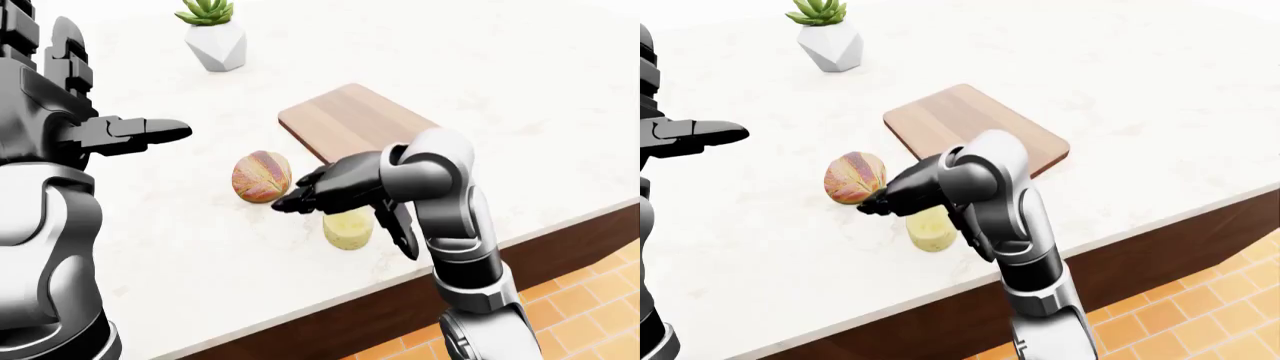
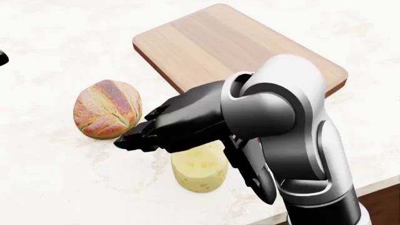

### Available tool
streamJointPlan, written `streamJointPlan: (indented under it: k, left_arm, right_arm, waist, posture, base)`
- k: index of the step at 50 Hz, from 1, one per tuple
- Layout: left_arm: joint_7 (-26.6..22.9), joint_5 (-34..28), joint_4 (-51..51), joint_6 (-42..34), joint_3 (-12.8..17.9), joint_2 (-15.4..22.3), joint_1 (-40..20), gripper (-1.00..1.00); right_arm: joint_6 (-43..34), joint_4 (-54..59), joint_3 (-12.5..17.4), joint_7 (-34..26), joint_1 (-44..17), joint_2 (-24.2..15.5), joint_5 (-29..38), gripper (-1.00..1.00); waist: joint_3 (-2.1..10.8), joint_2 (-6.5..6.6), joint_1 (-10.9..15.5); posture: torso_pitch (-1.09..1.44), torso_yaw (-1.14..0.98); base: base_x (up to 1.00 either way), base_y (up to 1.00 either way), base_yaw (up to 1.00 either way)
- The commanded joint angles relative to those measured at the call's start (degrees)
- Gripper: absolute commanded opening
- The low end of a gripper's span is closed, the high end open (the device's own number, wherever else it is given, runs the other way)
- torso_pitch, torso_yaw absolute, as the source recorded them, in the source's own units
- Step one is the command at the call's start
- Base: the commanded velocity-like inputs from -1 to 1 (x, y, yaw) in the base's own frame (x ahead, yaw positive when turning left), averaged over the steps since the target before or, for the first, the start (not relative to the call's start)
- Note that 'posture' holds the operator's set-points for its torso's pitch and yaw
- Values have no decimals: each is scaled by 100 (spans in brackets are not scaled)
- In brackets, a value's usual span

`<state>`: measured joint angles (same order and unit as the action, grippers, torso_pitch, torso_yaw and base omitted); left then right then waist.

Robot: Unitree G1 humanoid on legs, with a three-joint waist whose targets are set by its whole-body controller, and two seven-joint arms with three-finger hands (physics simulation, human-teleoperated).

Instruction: Place the bread and cheese on the cutting board.

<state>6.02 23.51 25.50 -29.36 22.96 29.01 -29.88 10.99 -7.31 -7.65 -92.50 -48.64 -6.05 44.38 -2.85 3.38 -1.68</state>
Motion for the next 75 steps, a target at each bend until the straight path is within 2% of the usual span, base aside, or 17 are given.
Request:
streamJointPlan:
  k: [1, 3, 4, 9, 11, 12, 13, 15, 18, 21, 22, 26, 35, 45, 54, 60, 75]
  left_arm:
    - [9, -14, 137, 155, 81, 96, -172, 100]
    - [11, -12, 140, 152, 82, 94, -173, 100]
    - [9, -16, 142, 156, 79, 92, -166, 100]
    - [0, -29, 150, 166, 75, 74, -147, 100]
    - [-2, -29, 156, 161, 79, 72, -144, 100]
    - [-2, -29, 164, 157, 79, 70, -139, 100]
    - [-2, -30, 167, 156, 79, 68, -136, 100]
    - [-2, -31, 168, 155, 81, 67, -137, 100]
    - [-6, -34, 172, 150, 81, 70, -137, 100]
    - [-9, -26, 168, 151, 91, 74, -140, 100]
    - [-15, -36, 162, 166, 84, 73, -133, 100]
    - [-24, -33, 163, 170, 94, 75, -125, 100]
    - [-23, -42, 166, 185, 89, 60, -109, 100]
    - [-14, -31, 154, 168, 96, 77, -131, 100]
    - [-6, -31, 157, 168, 83, 76, -139, 100]
    - [-20, -37, 153, 172, 85, 75, -134, 100]
    - [-17, -30, 151, 156, 91, 80, -150, 100]
  right_arm:
    - [11, -143, 58, 0, -174, -8, -45, 100]
    - [29, -141, 60, 0, -159, -2, -42, 92]
    - [61, -137, 72, 0, -137, 12, -29, 75]
    - [83, -136, 64, 0, -106, 36, -7, 62]
    - [116, -130, 66, 0, -79, 52, 12, 36]
    - [129, -121, 70, 0, -80, 58, 17, 10]
    - [126, -122, 68, 0, -78, 58, 17, 4]
    - [144, -110, 72, 0, -75, 67, 24, -26]
    - [122, -151, 42, 0, -22, 43, 14, -43]
    - [164, -137, 67, 0, -5, 34, 17, -50]
    - [158, -149, 63, 0, 6, 32, 16, -70]
    - [189, -172, 68, 0, 42, 3, -2, -100]
    - [180, -72, 154, 0, -150, 57, -19, -100]
    - [39, 375, 398, 49, -977, 51, -152, -100]
    - [-37, 780, 465, 212, -1546, -84, -266, -100]
    - [345, 2032, 585, 824, -2317, -321, -296, -100]
    - [1111, 4441, 638, 1693, -3510, -722, -62, -100]
  waist:
    - [143, 33, -14]
    - [144, 33, -15]
    - [144, 33, -15]
    - [147, 33, -15]
    - [152, 38, -16]
    - [151, 40, -15]
    - [153, 41, -15]
    - [156, 42, -14]
    - [162, 37, -12]
    - [171, 32, -6]
    - [172, 32, -4]
    - [171, 31, 1]
    - [163, 54, -18]
    - [131, 91, -54]
    - [115, 88, -71]
    - [119, 100, -81]
    - [106, 102, -78]
  posture:
    - [0, 0]
    - [0, 0]
    - [0, 0]
    - [0, 0]
    - [0, 0]
    - [0, 0]
    - [0, 0]
    - [0, 0]
    - [0, 0]
    - [0, 0]
    - [0, 0]
    - [0, 0]
    - [0, 0]
    - [0, 0]
    - [0, 0]
    - [0, 0]
    - [0, 0]
  base:
    - [0, 0, 0]
    - [0, 0, 0]
    - [0, 0, 0]
    - [0, 0, 0]
    - [0, 0, 0]
    - [0, 0, 0]
    - [0, 0, 0]
    - [0, 0, 0]
    - [0, 0, 0]
    - [0, 0, 0]
    - [0, 0, 0]
    - [0, 0, 0]
    - [0, 0, 0]
    - [0, 0, 0]
    - [0, 0, 0]
    - [0, 0, 0]
    - [0, 0, 0]
